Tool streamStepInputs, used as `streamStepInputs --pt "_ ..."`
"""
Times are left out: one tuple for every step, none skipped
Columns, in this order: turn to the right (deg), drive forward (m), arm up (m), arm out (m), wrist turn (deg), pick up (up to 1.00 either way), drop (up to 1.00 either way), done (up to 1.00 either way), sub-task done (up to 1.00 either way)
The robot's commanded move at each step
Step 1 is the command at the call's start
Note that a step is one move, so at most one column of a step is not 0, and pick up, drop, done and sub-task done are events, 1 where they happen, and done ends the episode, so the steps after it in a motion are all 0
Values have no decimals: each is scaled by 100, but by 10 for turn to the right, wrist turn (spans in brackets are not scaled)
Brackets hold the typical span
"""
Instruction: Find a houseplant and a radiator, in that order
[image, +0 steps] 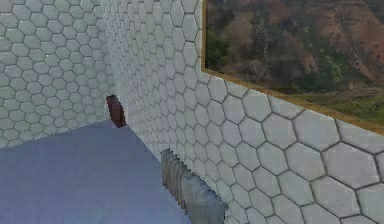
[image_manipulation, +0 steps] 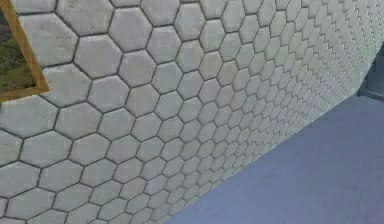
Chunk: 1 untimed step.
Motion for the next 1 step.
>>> streamStepInputs --pt "0 0 0 0 0 0 0 100 0"
